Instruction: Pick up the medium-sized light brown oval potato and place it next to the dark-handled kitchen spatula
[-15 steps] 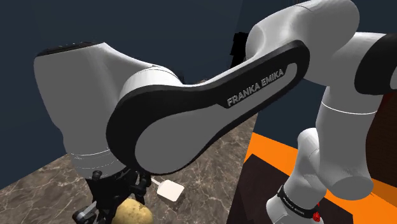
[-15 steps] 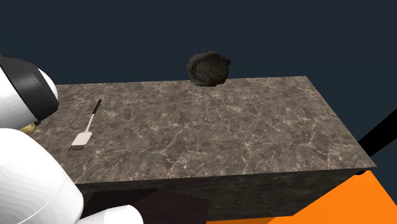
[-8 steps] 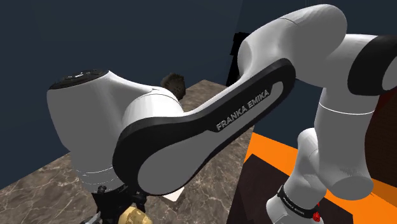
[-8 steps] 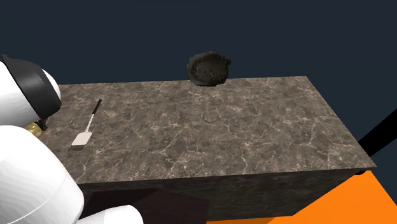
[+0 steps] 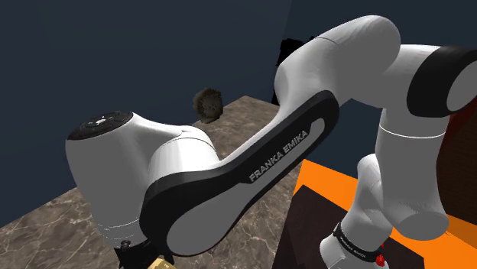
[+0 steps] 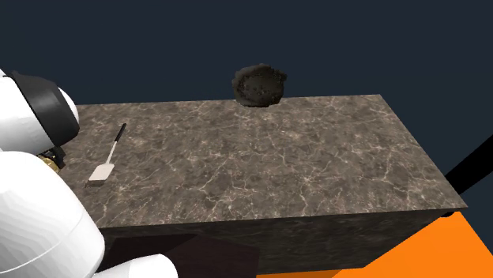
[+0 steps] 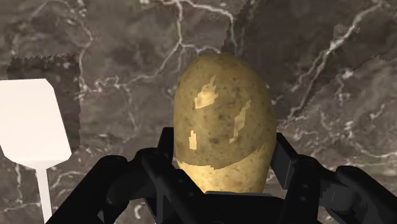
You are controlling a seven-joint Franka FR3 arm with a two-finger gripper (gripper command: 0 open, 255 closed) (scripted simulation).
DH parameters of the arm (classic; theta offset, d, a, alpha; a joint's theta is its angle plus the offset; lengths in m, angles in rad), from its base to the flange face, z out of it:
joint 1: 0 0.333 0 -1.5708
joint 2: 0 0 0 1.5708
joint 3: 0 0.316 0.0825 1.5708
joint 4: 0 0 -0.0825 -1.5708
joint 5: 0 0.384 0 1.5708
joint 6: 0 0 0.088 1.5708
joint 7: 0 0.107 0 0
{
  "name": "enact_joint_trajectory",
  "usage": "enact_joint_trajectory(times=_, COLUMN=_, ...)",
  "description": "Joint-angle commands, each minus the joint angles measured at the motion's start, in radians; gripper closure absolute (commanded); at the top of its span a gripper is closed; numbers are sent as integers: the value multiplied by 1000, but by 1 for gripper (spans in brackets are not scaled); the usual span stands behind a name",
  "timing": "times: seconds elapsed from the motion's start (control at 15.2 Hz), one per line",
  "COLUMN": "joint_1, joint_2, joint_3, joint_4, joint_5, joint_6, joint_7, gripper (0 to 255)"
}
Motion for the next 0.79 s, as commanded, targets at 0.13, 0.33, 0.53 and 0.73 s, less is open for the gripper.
enact_joint_trajectory(times=0.13, joint_1=1, joint_2=2, joint_3=0, joint_4=0, joint_5=-1, joint_6=3, joint_7=1, gripper=255)
enact_joint_trajectory(times=0.33, joint_1=1, joint_2=2, joint_3=0, joint_4=0, joint_5=-1, joint_6=3, joint_7=1, gripper=0)
enact_joint_trajectory(times=0.53, joint_1=1, joint_2=2, joint_3=0, joint_4=0, joint_5=-1, joint_6=3, joint_7=1, gripper=0)
enact_joint_trajectory(times=0.73, joint_1=-2, joint_2=-9, joint_3=2, joint_4=20, joint_5=5, joint_6=-28, joint_7=-3, gripper=0)
